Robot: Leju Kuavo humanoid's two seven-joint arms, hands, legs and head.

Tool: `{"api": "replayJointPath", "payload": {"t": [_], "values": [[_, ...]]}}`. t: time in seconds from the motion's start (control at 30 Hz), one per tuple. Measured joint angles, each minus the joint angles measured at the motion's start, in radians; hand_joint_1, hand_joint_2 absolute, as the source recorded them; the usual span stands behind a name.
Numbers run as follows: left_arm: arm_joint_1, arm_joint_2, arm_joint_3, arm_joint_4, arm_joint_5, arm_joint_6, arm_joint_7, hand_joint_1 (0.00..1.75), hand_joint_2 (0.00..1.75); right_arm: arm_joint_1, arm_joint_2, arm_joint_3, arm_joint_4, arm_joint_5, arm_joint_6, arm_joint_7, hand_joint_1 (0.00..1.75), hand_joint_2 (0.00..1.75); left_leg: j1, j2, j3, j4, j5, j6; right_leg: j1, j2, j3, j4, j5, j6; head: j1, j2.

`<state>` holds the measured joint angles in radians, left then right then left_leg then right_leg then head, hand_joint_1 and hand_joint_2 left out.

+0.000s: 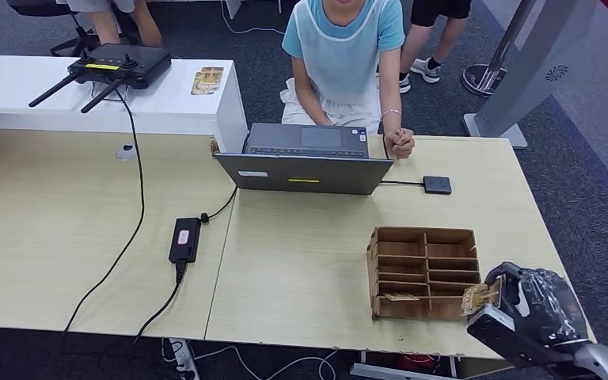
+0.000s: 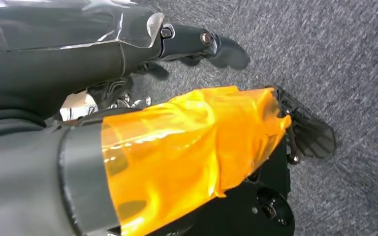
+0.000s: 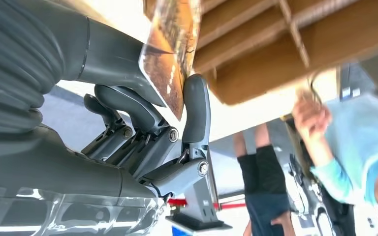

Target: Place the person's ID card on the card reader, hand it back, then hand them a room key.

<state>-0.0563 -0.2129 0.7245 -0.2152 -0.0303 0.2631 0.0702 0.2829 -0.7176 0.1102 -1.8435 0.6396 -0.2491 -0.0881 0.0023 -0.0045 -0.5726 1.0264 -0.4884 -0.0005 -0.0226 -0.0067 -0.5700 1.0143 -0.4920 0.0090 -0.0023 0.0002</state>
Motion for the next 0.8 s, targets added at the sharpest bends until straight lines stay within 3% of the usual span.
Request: {"api": "replayJointPath", "payload": {"t": [0.27, 0.4, 0.57, 0.8], "values": [[0.001, 0.000, -0.007, 0.000, -0.013, -0.003, 0.000, 0.00, 0.00, 0.022, -0.019, -0.117, -0.085, -0.064, 0.045, -0.049, 1.75, 1.75, 0.000, 0.000, 0.000, 0.000, 0.000, 0.000, 0.000, 0.000, 0.000, 0.000, 0.000, 0.000, 0.000, 0.000], [0.001, 0.001, -0.020, 0.000, -0.037, -0.008, 0.000, 0.00, 0.00, -0.044, -0.034, -0.168, -0.101, -0.097, 0.116, -0.066, 1.75, 1.75, 0.000, 0.002, 0.000, 0.000, 0.000, 0.000, 0.000, 0.002, 0.001, 0.000, 0.001, 0.000, 0.000, 0.000], [-0.001, 0.002, -0.046, 0.000, -0.070, -0.013, 0.008, 0.00, 0.00, -0.269, -0.061, -0.136, -0.074, -0.122, 0.219, -0.035, 1.75, 1.75, 0.000, 0.005, 0.001, 0.000, 0.001, 0.000, 0.000, 0.005, 0.000, 0.001, 0.002, -0.001, 0.000, 0.000], [-0.002, 0.005, -0.085, 0.000, -0.113, -0.024, 0.020, 0.00, 0.00, -0.680, -0.065, 0.056, 0.048, -0.147, 0.307, 0.062, 1.75, 1.75, 0.000, 0.005, 0.001, 0.000, 0.003, -0.001, 0.000, 0.005, 0.000, 0.003, 0.004, -0.001, 0.000, 0.000]]}}
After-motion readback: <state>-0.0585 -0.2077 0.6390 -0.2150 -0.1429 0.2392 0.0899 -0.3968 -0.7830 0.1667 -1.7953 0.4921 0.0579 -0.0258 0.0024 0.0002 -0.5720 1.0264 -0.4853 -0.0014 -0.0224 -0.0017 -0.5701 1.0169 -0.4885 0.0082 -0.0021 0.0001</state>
